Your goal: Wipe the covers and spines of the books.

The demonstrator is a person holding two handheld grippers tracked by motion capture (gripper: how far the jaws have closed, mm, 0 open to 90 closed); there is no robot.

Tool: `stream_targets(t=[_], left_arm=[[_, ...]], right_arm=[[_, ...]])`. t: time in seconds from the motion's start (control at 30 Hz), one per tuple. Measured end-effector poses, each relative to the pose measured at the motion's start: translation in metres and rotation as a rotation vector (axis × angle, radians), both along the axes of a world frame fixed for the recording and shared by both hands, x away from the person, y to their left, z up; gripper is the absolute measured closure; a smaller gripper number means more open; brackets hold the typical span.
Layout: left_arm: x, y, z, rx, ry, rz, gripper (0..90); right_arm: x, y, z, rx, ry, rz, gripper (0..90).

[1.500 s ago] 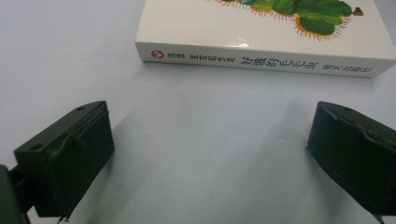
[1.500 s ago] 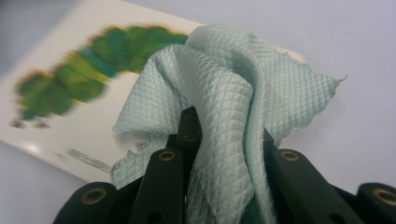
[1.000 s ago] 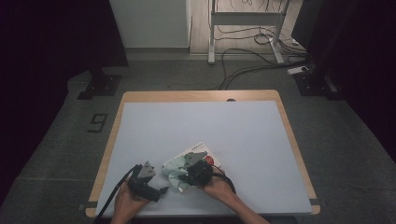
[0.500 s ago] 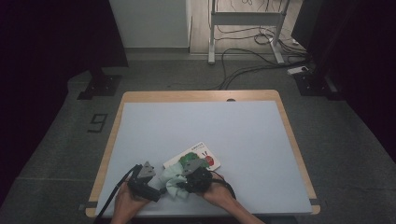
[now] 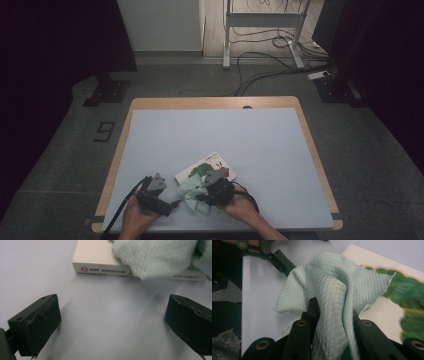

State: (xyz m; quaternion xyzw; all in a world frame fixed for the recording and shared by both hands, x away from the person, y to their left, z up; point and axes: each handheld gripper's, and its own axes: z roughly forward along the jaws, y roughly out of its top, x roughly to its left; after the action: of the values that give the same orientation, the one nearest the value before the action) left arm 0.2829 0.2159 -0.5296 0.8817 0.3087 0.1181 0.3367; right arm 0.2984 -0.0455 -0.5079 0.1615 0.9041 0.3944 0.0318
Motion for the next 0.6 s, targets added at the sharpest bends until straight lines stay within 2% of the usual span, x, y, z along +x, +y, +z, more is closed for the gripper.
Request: stream_targets(t=[0.3,0.6], left_arm=[[0.000,0.000,0.000,0.000,0.000,0.001,0.1],[0.000,0.000,0.000,0.000,0.000,0.001,0.1]], right_arm=[[0.013,-0.026,-0.001,0.003,0.006,-0.076,73.2],[0.030,-0.059,-0.004,0.011,0.013,-0.179,73.7]])
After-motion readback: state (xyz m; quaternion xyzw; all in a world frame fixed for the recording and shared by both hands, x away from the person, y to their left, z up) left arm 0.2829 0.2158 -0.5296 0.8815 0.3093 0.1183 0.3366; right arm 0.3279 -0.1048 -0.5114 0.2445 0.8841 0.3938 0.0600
